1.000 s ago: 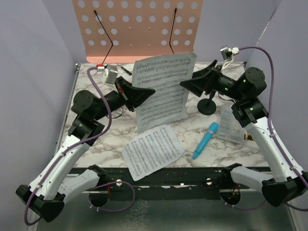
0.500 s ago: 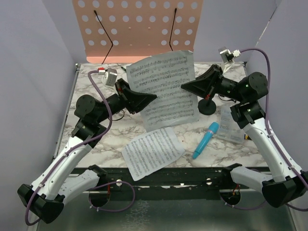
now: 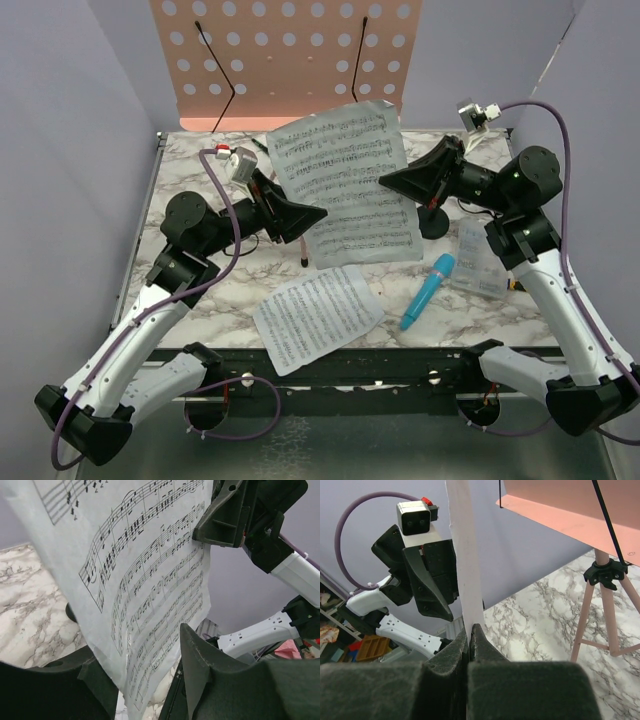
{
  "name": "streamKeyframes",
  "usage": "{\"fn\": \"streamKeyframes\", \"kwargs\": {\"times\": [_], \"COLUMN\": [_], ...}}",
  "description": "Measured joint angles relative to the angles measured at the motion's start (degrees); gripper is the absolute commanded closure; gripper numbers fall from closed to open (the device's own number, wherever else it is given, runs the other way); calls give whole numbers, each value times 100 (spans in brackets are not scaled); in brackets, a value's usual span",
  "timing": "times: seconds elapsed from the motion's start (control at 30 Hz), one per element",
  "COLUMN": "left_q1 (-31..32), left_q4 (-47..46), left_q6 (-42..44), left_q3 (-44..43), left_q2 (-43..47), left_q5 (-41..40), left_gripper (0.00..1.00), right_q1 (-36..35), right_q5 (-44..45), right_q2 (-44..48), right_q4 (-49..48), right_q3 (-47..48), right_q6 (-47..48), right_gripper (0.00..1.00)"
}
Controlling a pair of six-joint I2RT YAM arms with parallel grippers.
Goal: Set up the instrument practice props
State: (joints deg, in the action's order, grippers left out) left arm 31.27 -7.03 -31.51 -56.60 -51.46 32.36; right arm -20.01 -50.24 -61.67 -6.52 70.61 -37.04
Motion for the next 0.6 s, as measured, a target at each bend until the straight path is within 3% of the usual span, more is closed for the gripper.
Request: {"fn": "streamKeyframes", "kwargs": {"times": [0.13, 0.27, 0.4, 0.47, 0.6], "left_q1": [0, 0, 0, 0, 0], "left_q4": [-146, -501, -699, -734, -828], "left_q6": [-94, -317, -428, -468, -492], "left_q3": [4, 42, 81, 83, 116], "left_q2": [-33, -131, -232, -258, -260], "left_q5": [133, 229, 317, 348, 407], "left_gripper": [71, 78, 100, 100, 100], "right_q1": [0, -2, 0, 0, 0], "right_q5": [-22, -26, -26, -26, -17], "right_q2": [0, 2, 0, 2, 2], "right_q4": [-111, -208, -243, -245, -236], "right_q3": [-81, -201, -256, -256, -256], "right_q6": [-114, -219, -260, -258, -216], "right_gripper": [99, 100, 100, 99, 82]}}
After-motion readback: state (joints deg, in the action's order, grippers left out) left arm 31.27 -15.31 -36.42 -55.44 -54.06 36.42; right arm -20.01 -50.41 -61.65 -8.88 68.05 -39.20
